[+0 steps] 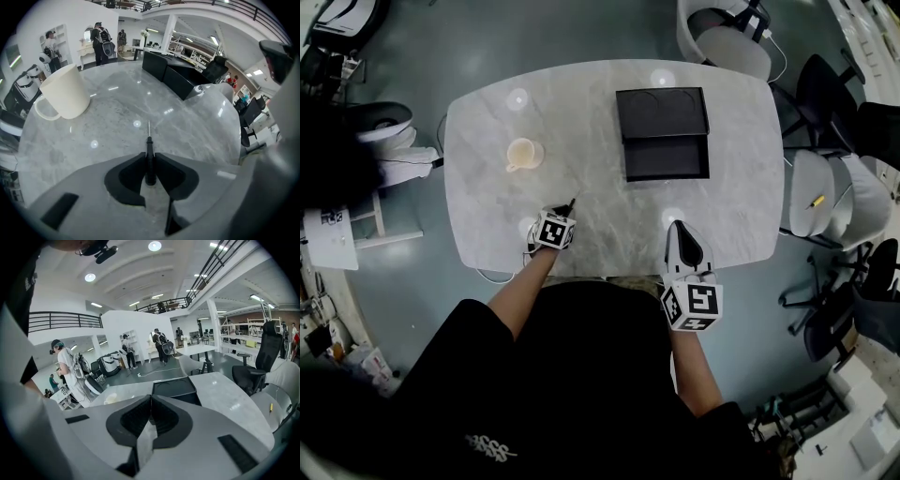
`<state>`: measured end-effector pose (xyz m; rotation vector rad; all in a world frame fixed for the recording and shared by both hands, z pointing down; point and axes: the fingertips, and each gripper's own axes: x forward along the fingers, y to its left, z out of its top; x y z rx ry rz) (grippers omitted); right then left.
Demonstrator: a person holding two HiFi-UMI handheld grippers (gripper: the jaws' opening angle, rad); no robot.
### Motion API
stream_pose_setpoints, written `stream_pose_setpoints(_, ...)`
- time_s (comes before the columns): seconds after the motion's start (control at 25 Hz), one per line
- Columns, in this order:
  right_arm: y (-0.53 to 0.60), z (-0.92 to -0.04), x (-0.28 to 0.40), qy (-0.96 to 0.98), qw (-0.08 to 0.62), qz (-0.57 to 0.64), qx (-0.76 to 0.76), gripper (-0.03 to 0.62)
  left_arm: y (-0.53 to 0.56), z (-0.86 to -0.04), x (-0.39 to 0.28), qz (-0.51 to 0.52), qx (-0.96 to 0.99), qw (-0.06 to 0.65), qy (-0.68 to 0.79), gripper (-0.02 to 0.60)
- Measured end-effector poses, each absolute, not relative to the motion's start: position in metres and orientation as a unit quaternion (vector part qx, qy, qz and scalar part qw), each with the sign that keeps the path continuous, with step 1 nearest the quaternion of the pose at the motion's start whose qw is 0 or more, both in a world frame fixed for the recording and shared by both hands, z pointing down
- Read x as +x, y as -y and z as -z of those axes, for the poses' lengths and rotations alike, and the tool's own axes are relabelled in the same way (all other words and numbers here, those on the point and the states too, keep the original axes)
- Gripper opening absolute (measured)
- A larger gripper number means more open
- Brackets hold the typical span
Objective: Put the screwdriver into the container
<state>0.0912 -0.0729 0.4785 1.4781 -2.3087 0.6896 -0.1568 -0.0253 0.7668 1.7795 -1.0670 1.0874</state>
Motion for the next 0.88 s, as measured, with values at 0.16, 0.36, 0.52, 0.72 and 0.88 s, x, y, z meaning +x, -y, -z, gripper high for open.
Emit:
stream_pose_setpoints(0.16, 0.077, -0.479, 0.092, 0.806, 0.151, -0.243, 0.517, 0.012, 0.027, -0.762, -0.157, -0.429, 0.702, 0.385, 0.418, 0.074)
stream_pose_setpoints(0.36, 0.077, -0.482, 0.103, 0.8, 0.148, -0.25, 0.525, 0.012, 0.04, -0.748, -0.158, -0.416, 0.707, 0.373, 0.433, 0.074)
stream_pose_setpoints(0.52, 0.08, -0.483, 0.114, 0.796, 0.139, -0.254, 0.532, 0.012, 0.058, -0.731, -0.154, -0.401, 0.711, 0.366, 0.447, 0.074)
stream_pose_setpoints(0.72, 0.094, -0.481, 0.119, 0.8, 0.131, -0.253, 0.528, 0.012, 0.085, -0.707, -0.141, -0.385, 0.724, 0.359, 0.445, 0.074)
stream_pose_setpoints(0.88, 0.105, -0.48, 0.12, 0.802, 0.123, -0.254, 0.526, 0.012, 0.106, -0.689, -0.134, -0.377, 0.733, 0.352, 0.444, 0.074)
